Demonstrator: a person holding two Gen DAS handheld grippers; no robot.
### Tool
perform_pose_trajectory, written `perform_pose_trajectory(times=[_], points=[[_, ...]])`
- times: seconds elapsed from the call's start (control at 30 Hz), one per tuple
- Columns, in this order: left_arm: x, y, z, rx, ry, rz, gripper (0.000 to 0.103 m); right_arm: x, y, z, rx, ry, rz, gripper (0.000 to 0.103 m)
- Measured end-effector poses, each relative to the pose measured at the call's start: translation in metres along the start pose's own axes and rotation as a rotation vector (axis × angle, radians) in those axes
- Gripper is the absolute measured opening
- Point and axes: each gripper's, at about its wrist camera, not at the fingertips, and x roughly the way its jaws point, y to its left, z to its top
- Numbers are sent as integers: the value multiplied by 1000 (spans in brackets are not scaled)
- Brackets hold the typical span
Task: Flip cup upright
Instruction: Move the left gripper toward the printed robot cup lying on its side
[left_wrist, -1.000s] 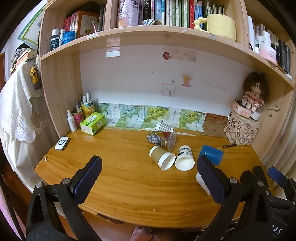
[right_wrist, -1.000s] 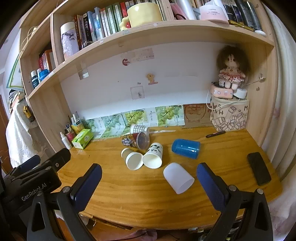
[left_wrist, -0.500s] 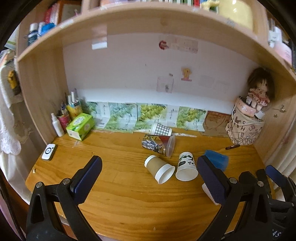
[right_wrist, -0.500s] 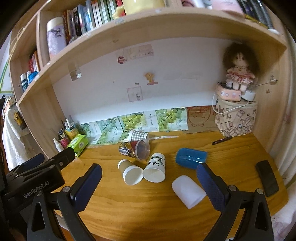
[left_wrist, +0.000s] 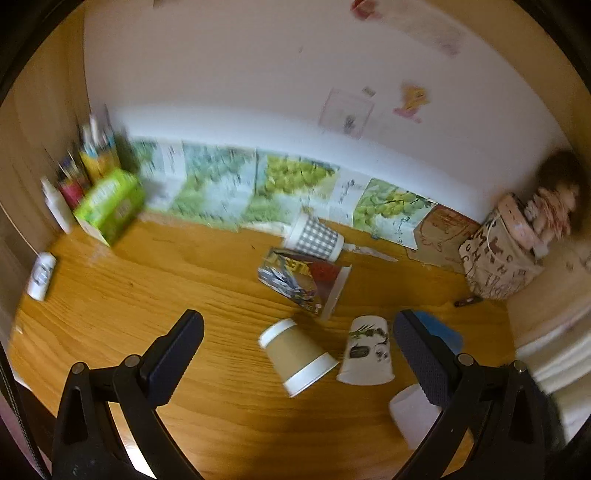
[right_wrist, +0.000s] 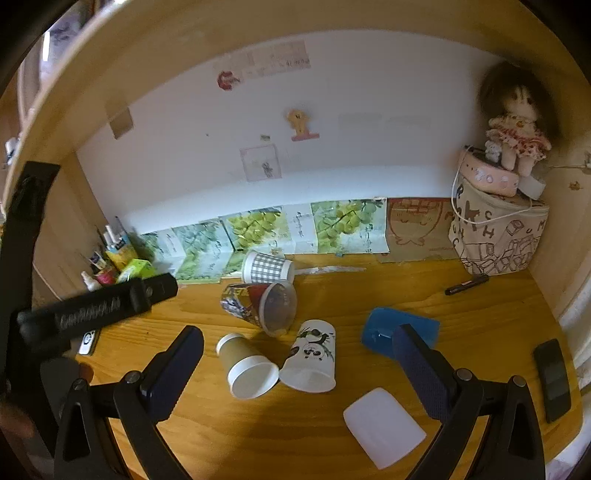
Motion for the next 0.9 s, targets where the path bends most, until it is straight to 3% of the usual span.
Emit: perform_pose_trajectory(times=[0.13,0.67,0.9], points=[[39,10,21,-123,104,-66,102,22,-3,10,-3,36,-16,103],[161,48,50,-526,368,-111,102,111,-8,14,-31,218,-26,103],[194,50,48,-594,464,-122,102,131,-6,8,-32,273,-21,103]])
